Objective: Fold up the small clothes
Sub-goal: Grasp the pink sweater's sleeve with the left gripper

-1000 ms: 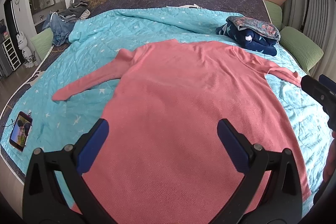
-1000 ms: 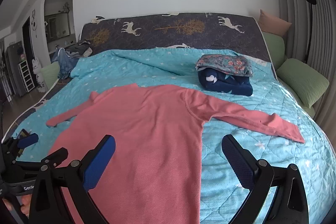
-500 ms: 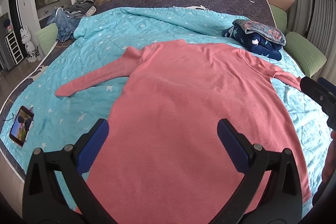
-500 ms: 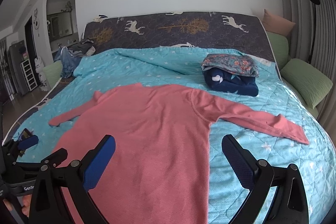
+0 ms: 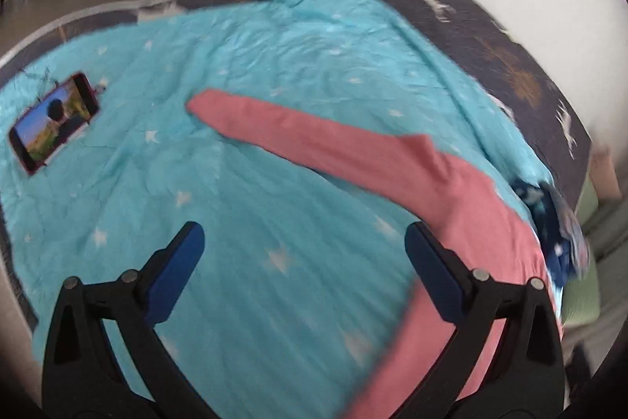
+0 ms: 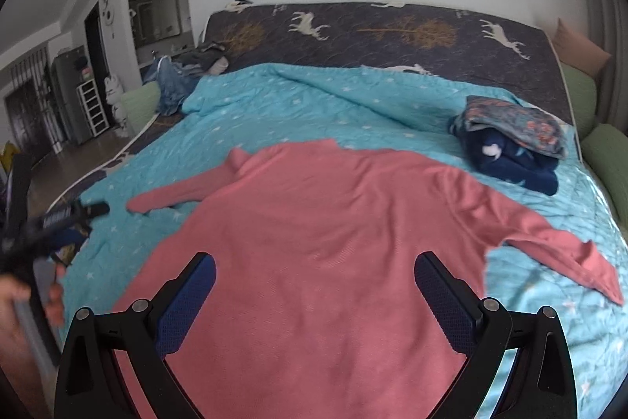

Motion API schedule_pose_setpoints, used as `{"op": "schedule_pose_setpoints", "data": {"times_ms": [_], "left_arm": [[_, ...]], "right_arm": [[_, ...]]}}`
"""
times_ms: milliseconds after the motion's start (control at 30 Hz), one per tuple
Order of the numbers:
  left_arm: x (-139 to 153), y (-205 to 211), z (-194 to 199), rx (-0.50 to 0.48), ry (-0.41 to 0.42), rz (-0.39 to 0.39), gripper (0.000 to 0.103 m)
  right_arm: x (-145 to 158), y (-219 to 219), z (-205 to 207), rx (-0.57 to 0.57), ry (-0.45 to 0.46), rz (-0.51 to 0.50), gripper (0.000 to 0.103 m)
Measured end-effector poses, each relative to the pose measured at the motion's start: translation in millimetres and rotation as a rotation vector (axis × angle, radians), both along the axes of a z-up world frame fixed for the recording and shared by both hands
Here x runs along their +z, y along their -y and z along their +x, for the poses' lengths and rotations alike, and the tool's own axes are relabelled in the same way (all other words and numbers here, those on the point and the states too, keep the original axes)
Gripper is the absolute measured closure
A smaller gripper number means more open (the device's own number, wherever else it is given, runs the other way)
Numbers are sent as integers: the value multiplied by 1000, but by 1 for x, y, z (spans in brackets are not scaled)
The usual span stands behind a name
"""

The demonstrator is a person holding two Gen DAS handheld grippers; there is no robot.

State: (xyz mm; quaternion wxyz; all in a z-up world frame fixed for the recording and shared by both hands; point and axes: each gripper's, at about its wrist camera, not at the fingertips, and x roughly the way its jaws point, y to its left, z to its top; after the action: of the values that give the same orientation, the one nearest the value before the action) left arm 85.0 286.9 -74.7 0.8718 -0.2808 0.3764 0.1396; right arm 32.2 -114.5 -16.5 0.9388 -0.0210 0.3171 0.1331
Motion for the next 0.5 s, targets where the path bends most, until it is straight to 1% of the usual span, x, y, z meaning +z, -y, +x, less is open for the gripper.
{"op": "schedule_pose_setpoints", "data": {"times_ms": [33,67,100,133,200,233,267,300,333,433,467,500], "left_arm": [[-9,-13,12,-2,-14,-39,11],[-24,-29,32,-21,-31,-119,14],[-35,-38,42,-29,-43,-178,18],[-48,-48,56,-31,-55,-253,20],[-78,-66,79,6,-85,-421,25],[-90,-71,88,33,-96,-483,26],[-105,-80,98,79,-100,-549,30],[-110,-82,103,107,-100,-574,33],[-116,-86,108,140,-94,-587,33],[-123,-99,122,231,-73,-590,35],[-124,-103,126,253,-64,-592,40],[-125,-106,131,269,-57,-589,49]], "right_arm": [[-3,-3,3,7,-11,-5,0],[-6,-7,7,14,-22,-11,0],[-9,-10,11,19,-30,-16,0],[-11,-12,14,20,-33,-22,0],[-12,-15,19,16,-32,-30,0],[-11,-15,22,10,-29,-33,0],[-11,-15,25,4,-26,-35,0],[-10,-14,28,-4,-23,-37,0],[-9,-14,29,-11,-20,-40,0],[-9,-9,35,-36,-14,-66,0],[-10,-7,37,-48,-13,-78,0],[-11,-5,39,-54,-15,-82,0]]}}
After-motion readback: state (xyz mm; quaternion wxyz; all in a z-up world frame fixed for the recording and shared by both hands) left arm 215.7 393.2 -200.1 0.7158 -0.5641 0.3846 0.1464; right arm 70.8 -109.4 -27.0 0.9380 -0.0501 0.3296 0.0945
